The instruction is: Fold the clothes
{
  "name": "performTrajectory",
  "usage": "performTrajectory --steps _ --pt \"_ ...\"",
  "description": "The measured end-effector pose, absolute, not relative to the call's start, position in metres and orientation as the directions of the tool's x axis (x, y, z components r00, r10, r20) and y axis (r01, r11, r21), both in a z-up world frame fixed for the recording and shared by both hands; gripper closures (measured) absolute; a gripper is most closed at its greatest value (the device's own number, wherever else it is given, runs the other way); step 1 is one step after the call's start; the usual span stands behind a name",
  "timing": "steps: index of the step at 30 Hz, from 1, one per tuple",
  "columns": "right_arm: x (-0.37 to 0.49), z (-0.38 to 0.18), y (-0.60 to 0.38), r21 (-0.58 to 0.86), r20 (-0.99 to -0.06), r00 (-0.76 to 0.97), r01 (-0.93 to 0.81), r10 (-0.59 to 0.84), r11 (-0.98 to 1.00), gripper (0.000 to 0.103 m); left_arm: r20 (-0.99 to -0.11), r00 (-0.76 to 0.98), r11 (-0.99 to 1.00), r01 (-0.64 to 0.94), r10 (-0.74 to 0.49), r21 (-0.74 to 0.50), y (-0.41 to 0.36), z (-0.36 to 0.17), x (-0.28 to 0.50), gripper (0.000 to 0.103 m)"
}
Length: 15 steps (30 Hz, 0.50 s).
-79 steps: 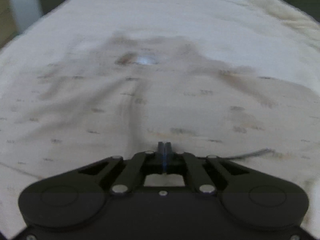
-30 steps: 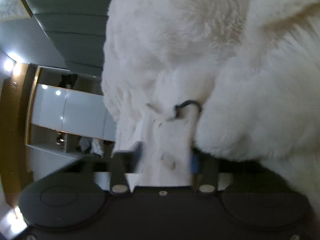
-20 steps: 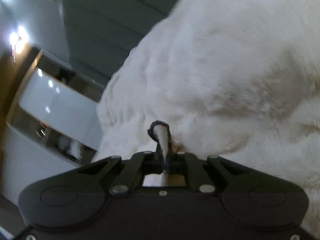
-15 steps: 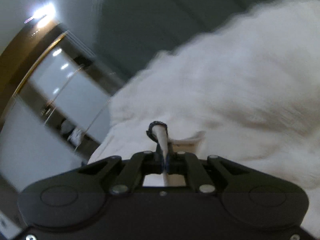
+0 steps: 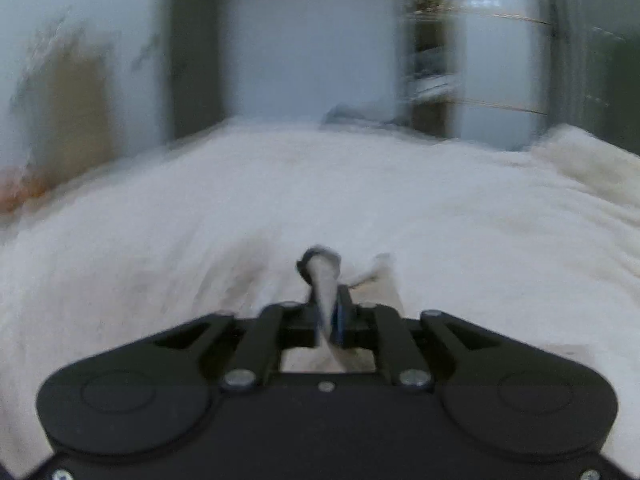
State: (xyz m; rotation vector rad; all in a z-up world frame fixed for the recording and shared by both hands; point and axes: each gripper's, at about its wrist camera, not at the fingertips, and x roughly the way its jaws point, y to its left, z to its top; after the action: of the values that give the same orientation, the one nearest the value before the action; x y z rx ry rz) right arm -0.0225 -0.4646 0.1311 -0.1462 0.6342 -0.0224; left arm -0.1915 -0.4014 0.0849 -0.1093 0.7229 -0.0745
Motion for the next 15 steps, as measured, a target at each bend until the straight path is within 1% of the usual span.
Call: performTrajectory --steps 1,2,3,4,5,6,7,8,10,11,13,15 --pt "-0.016 0.105 -0.442 -0.223 -0.644 0.760 -0.087 -0.080 0.971 0.090 -0.658 0.746 0.992 0.025 -0.103 -0.126 -0.401 0.084 -0.191 0.034" --pt "-0.012 0.089 -0.429 -0.288 -0.661 0.743 -0.119 -0.107 0.950 0.090 -0.661 0.744 0.992 0.020 -0.100 -0.127 -0.400 0.083 -0.191 0.034" --pt "-0.010 0.080 -0.421 -0.341 -0.656 0.743 -0.130 -0.136 0.931 0.090 -0.661 0.743 0.991 0.019 -0.104 -0.135 -0.400 0.083 -0.192 0.034" --pt "-0.009 0.077 -0.416 -0.401 -0.628 0.761 -0.138 -0.162 0.906 0.089 -0.660 0.743 0.989 0.018 -0.109 -0.144 -0.399 0.082 -0.194 0.034" --pt "-0.009 0.078 -0.417 -0.427 -0.612 0.772 -0.138 -0.173 0.893 0.082 -0.659 0.744 0.989 0.018 -0.112 -0.149 -0.398 0.082 -0.195 0.034" --pt "-0.009 0.080 -0.420 -0.438 -0.605 0.776 -0.136 -0.179 0.889 0.073 -0.659 0.743 0.989 0.018 -0.114 -0.150 -0.398 0.081 -0.195 0.034" --pt "-0.006 0.083 -0.430 -0.440 -0.596 0.781 -0.123 -0.187 0.890 0.072 -0.661 0.741 0.989 0.020 -0.115 -0.150 -0.398 0.080 -0.195 0.034" --pt "-0.006 0.085 -0.437 -0.432 -0.599 0.779 -0.116 -0.189 0.894 0.074 -0.663 0.739 0.989 0.021 -0.116 -0.150 -0.398 0.079 -0.195 0.034" --pt "-0.009 0.086 -0.445 -0.393 -0.629 0.757 -0.115 -0.176 0.912 0.090 -0.669 0.735 0.988 0.016 -0.114 -0.150 -0.397 0.077 -0.194 0.034" --pt "-0.007 0.084 -0.449 -0.375 -0.638 0.752 -0.113 -0.168 0.920 0.094 -0.669 0.735 0.988 0.015 -0.114 -0.153 -0.397 0.077 -0.193 0.034" --pt "0.000 0.079 -0.454 -0.356 -0.644 0.749 -0.113 -0.156 0.928 0.093 -0.668 0.735 0.988 0.015 -0.117 -0.156 -0.397 0.077 -0.192 0.034" --pt "-0.011 0.080 -0.440 -0.371 -0.640 0.752 -0.120 -0.160 0.921 0.093 -0.666 0.737 0.989 0.021 -0.116 -0.149 -0.398 0.079 -0.191 0.034"
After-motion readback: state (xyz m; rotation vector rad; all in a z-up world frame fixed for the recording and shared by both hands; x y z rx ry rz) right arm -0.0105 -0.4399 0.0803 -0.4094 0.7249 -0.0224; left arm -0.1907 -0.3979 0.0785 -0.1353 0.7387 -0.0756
